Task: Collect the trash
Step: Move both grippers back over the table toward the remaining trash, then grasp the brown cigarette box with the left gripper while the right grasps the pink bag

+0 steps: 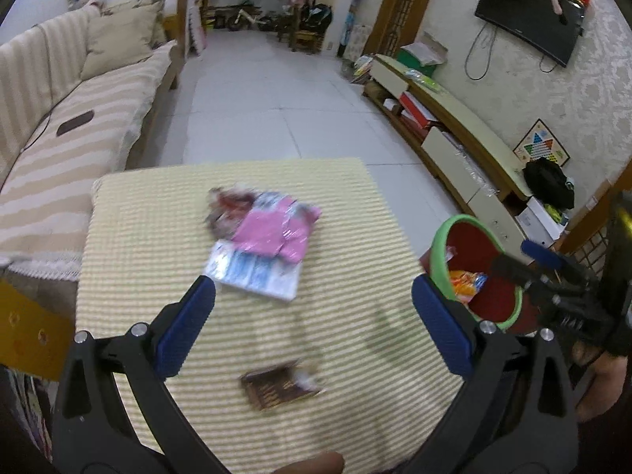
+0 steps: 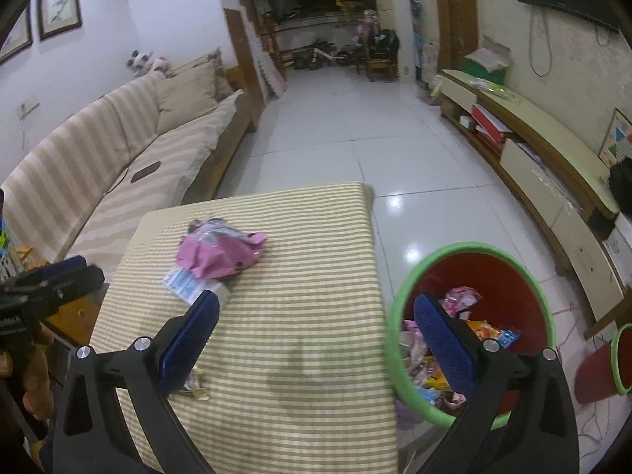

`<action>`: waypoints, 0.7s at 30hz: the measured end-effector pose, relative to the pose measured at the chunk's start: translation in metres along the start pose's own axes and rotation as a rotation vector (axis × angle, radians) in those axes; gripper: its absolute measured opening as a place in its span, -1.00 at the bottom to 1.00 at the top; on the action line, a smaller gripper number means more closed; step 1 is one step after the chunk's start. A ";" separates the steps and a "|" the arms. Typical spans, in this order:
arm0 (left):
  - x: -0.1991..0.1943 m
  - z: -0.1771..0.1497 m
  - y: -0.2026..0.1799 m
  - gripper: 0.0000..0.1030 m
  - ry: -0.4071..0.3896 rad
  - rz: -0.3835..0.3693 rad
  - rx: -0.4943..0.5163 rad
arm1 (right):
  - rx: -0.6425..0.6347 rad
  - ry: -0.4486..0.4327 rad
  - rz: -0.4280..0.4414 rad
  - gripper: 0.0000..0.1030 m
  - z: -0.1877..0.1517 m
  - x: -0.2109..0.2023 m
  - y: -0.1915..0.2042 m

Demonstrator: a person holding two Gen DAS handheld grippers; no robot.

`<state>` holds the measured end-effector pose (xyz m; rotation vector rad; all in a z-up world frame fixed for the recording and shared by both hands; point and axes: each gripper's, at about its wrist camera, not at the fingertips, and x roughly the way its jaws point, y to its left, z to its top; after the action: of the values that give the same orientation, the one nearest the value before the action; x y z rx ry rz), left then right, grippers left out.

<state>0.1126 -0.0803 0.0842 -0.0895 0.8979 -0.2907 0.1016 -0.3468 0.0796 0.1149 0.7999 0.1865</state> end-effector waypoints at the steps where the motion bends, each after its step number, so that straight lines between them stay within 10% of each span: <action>1: -0.001 -0.005 0.008 0.90 0.013 -0.001 -0.002 | -0.012 0.003 0.003 0.86 0.000 0.002 0.007; 21: 0.092 -0.105 0.012 0.89 0.320 0.039 0.367 | -0.064 0.091 0.020 0.86 -0.004 0.045 0.038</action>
<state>0.0866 -0.0907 -0.0530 0.3217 1.1473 -0.4369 0.1250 -0.3000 0.0517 0.0542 0.8832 0.2380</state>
